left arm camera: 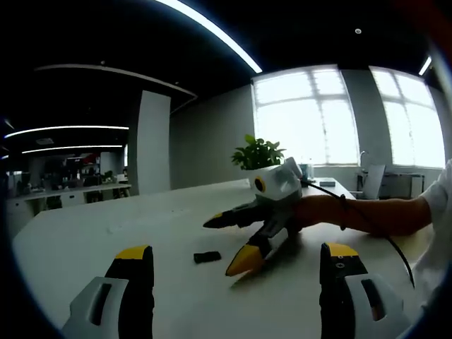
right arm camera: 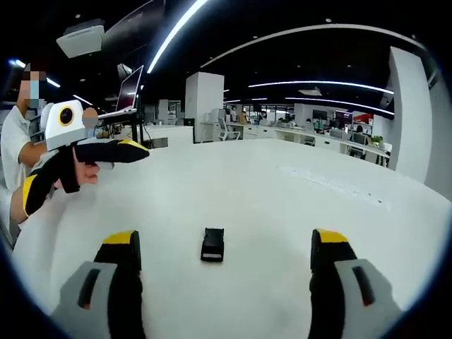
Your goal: Snap the two parts of the plastic buckle together until the buckle closes and remains connected.
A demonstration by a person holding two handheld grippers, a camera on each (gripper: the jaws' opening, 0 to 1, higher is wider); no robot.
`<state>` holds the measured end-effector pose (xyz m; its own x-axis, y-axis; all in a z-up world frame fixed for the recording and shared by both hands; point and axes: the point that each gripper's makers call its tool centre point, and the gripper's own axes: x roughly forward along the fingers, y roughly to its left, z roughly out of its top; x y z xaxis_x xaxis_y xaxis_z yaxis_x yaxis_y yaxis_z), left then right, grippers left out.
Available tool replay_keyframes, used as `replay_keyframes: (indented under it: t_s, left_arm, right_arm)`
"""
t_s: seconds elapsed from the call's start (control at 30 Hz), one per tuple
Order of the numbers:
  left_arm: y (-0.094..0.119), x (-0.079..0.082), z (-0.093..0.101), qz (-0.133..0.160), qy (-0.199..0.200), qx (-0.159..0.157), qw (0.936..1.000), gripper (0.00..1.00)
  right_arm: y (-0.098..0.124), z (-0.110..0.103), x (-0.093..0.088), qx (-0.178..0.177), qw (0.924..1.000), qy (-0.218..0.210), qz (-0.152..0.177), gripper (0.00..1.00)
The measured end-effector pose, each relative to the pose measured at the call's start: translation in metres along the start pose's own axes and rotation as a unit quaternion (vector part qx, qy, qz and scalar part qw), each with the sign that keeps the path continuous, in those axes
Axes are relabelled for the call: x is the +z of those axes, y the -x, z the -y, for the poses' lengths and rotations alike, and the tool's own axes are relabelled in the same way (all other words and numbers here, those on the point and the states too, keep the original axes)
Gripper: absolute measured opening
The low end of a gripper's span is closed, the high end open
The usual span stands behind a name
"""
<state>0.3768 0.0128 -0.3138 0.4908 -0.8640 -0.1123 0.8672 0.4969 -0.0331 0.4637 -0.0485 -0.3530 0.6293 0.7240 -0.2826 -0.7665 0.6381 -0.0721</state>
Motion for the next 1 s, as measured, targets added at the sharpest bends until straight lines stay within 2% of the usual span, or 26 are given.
replay_keyframes:
  t_s: [0.13,0.23,0.37,0.43,0.57,0.7,0.87,1.0]
  left_arm:
    - [0.002,0.004,-0.004,0.001,-0.006,0.013,0.9999,1.00]
    - [0.003,0.007,-0.005,0.001,-0.010,0.020,0.9998,1.00]
    - [0.005,0.007,-0.008,-0.004,-0.015,0.034,0.9993,1.00]
    - [0.006,0.005,-0.008,-0.007,-0.018,0.037,0.9991,1.00]
    - [0.009,0.008,-0.009,-0.003,-0.019,0.047,0.9987,1.00]
    - [0.014,0.011,-0.009,-0.001,-0.021,0.058,0.9981,1.00]
    - [0.019,0.012,-0.011,-0.005,-0.026,0.070,0.9972,1.00]
    - [0.023,0.010,-0.015,-0.006,-0.023,0.079,0.9965,0.99]
  right_arm:
    - [0.005,-0.008,0.001,-0.006,1.0000,-0.002,0.000,1.00]
    - [0.011,-0.010,0.001,-0.015,0.9996,-0.007,-0.023,1.00]
    - [0.021,-0.021,0.002,-0.022,0.9994,-0.011,-0.025,1.00]
    - [0.018,-0.016,0.003,-0.024,0.9993,-0.013,-0.027,1.00]
    - [0.026,-0.029,-0.002,-0.025,0.9986,-0.017,-0.044,1.00]
    - [0.027,-0.024,0.007,-0.030,0.9989,-0.018,-0.030,1.00]
    - [0.036,-0.032,0.010,-0.034,0.9989,-0.018,-0.026,1.00]
    - [0.037,-0.023,0.017,-0.042,0.9987,-0.022,-0.018,0.98]
